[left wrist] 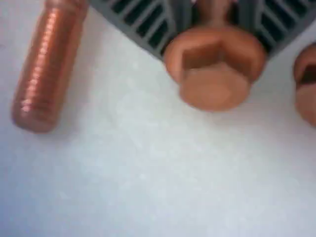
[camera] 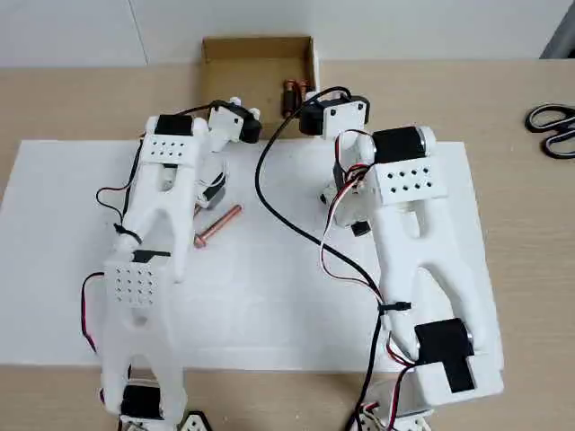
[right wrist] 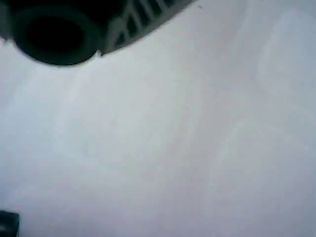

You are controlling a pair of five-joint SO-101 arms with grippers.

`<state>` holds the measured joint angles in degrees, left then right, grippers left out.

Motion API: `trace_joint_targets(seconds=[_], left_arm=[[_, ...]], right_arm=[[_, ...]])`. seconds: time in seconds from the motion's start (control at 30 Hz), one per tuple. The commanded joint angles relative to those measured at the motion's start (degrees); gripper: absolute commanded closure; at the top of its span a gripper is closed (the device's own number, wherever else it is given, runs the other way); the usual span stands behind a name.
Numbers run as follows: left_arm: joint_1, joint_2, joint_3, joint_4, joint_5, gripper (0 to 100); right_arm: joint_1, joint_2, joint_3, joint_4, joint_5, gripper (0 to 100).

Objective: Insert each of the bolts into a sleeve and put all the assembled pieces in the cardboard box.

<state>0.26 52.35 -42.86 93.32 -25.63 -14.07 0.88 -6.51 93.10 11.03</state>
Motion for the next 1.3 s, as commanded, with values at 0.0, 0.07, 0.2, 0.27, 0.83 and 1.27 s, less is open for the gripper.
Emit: trace_joint_targets(seconds=[0.0, 0.07, 0.2, 0.27, 0.83, 1.27], left_arm=[[0.4, 1.8, -1.1, -1.8, 1.1, 99], [1.3, 1.8, -2.4, -0.5, 1.4, 99], [1.8, 1.8, -10.5, 5.5, 1.6, 99], [1.8, 1.8, -14.1, 7.1, 1.8, 99], [1.7, -27.2, -2.7, 7.2, 6.6, 99], [-5.2, -71.2, 23.4, 7.0, 19.3, 99]], right_arm=[[-0.2, -3.1, -0.3, 0.0, 0.4, 99.5], [-0.2, -3.1, -0.3, 0.0, 0.4, 99.5], [-0.2, -3.4, -0.3, 0.0, 0.5, 99.5], [-0.2, -3.4, -0.3, 0.0, 0.5, 99.5], [-0.2, -3.5, -3.2, 0.4, 0.7, 99.5], [-0.1, -22.5, -3.4, 0.6, 0.4, 99.5]])
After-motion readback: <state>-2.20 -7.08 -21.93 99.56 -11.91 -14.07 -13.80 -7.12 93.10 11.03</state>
